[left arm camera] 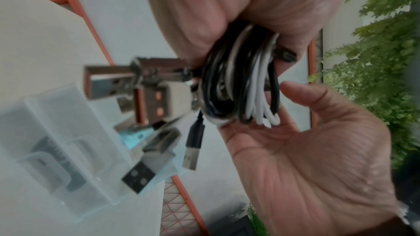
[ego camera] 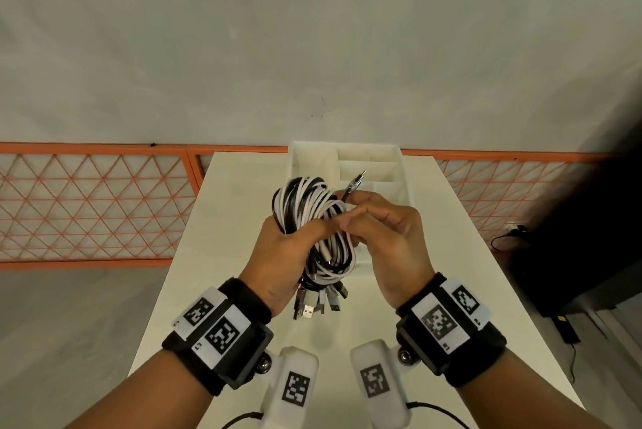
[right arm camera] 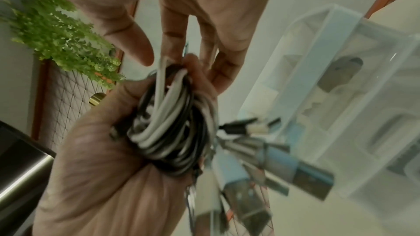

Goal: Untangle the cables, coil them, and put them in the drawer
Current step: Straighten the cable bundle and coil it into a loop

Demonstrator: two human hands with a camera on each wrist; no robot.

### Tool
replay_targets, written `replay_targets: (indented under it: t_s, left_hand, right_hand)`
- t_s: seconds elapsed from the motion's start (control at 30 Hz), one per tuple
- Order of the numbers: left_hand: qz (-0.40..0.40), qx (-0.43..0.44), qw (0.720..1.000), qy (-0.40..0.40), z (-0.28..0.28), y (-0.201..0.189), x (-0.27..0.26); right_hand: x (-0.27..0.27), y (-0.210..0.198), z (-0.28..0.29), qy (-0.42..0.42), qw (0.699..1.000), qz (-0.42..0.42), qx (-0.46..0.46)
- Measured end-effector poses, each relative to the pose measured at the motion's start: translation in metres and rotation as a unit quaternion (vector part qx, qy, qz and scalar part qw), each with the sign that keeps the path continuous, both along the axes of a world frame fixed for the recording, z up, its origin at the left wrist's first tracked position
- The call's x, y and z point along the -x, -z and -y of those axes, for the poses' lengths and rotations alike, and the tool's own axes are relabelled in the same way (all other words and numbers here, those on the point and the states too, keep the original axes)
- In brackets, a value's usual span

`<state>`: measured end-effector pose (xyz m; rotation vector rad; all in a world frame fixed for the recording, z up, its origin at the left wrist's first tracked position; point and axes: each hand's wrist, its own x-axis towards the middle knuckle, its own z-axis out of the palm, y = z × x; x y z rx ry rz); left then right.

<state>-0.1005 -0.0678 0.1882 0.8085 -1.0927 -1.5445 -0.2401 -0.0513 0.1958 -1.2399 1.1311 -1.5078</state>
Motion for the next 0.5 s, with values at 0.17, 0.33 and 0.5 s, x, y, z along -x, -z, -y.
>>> replay_targets:
  t_s: [0.17,0.33,0.5]
  left_hand:
    - [-0.02,-0.049,0.998,-0.029,0.006,0.008,-0.007]
    - [0.001,-0.067,0.998,0.014,0.003,0.01,-0.002]
    - [-0.012,-0.07,0.997,0.004,0.001,0.003,-0.005]
  right_hand:
    - [0.01,-0.006,0.001,-0.057,0.992,-0.045,-0.105]
    - [-0.01,-0.007,-0.001,-0.176,0.956,-0.211,-0.099]
    - [-0.01,-0.001,-0.002,-0.201,0.958,-0.194,-0.068]
